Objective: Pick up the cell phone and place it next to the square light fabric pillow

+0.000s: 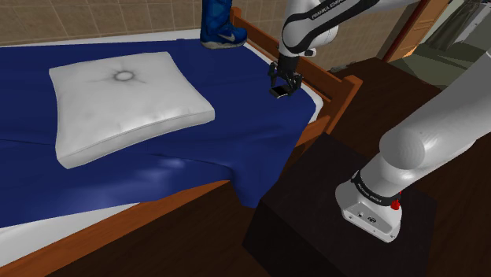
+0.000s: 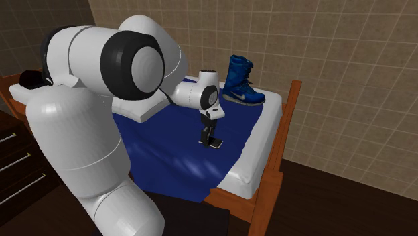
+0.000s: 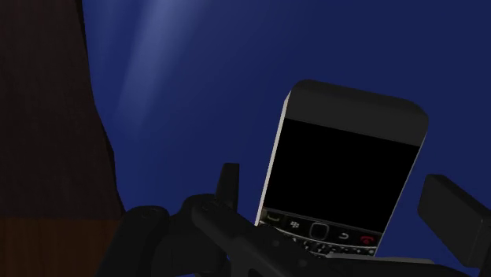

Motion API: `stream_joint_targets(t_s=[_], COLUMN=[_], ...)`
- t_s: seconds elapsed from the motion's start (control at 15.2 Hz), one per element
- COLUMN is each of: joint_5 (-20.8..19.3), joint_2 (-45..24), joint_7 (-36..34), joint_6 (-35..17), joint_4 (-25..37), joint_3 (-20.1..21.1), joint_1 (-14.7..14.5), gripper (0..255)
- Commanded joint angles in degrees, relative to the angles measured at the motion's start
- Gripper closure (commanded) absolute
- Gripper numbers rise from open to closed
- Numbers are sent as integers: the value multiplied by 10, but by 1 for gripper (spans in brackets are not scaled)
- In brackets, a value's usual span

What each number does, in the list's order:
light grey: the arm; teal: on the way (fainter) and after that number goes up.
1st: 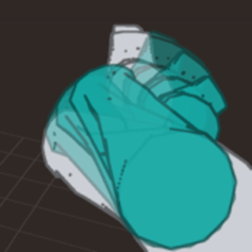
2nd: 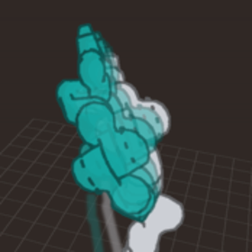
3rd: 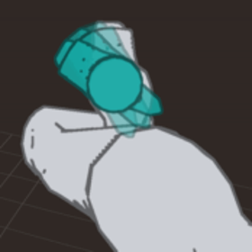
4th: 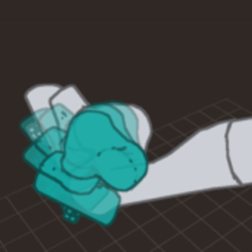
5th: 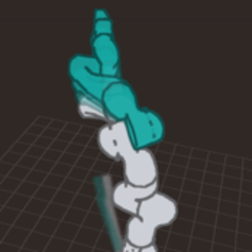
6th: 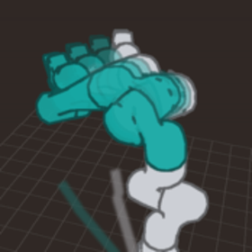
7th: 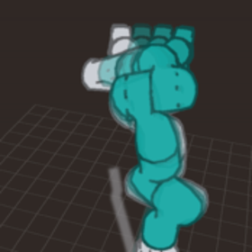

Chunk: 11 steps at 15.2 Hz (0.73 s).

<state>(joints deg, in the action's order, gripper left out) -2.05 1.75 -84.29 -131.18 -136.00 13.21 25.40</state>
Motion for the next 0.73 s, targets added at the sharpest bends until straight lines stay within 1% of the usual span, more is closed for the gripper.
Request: stream_joint_targets(t_s=[0.0, 0.07, 0.66], joint_5=[0, 0, 0], joint_2=[0, 0, 0], joint_7=[0, 0, 0], joint_6=[0, 0, 0], joint_4=[0, 0, 0], joint_3=[0, 0, 0], joint_1=[0, 0, 0], gripper=[0, 255, 255])
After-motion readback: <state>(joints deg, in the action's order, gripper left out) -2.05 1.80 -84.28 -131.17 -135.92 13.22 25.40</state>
